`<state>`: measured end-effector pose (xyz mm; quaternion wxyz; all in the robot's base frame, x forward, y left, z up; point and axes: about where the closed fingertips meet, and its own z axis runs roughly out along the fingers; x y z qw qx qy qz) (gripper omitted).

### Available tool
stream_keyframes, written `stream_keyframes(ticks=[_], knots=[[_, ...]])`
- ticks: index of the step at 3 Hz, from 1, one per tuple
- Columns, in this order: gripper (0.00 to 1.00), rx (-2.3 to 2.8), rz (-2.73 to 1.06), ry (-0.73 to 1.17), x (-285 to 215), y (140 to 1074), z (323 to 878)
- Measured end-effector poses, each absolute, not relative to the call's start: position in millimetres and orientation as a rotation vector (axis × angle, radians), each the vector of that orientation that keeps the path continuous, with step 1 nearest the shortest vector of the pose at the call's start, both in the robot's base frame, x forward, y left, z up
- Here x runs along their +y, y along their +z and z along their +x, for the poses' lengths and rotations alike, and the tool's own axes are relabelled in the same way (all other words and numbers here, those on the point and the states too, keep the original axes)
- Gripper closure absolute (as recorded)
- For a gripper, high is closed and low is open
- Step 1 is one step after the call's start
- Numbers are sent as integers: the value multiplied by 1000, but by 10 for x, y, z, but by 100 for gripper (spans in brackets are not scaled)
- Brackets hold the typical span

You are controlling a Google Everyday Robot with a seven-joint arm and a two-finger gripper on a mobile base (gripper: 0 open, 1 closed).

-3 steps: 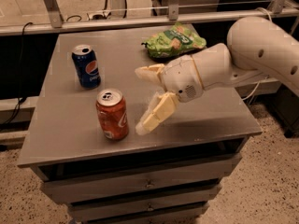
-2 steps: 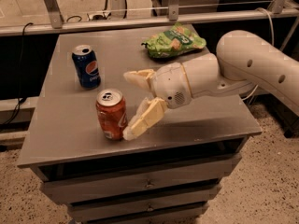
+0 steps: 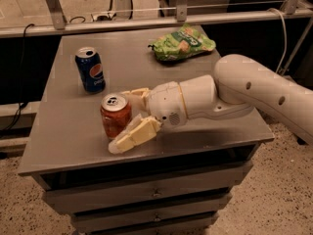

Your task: Move coke can near green rice chip bag

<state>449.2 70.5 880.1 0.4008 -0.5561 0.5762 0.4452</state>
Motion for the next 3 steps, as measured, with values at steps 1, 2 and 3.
stream_keyframes(ticks=[1, 2, 3], knots=[[41, 1468, -1364, 1139, 713, 8759, 4493], [65, 1481, -1326, 1132, 667, 8795, 4519], [88, 1482, -1288, 1085, 463, 8969, 4628]])
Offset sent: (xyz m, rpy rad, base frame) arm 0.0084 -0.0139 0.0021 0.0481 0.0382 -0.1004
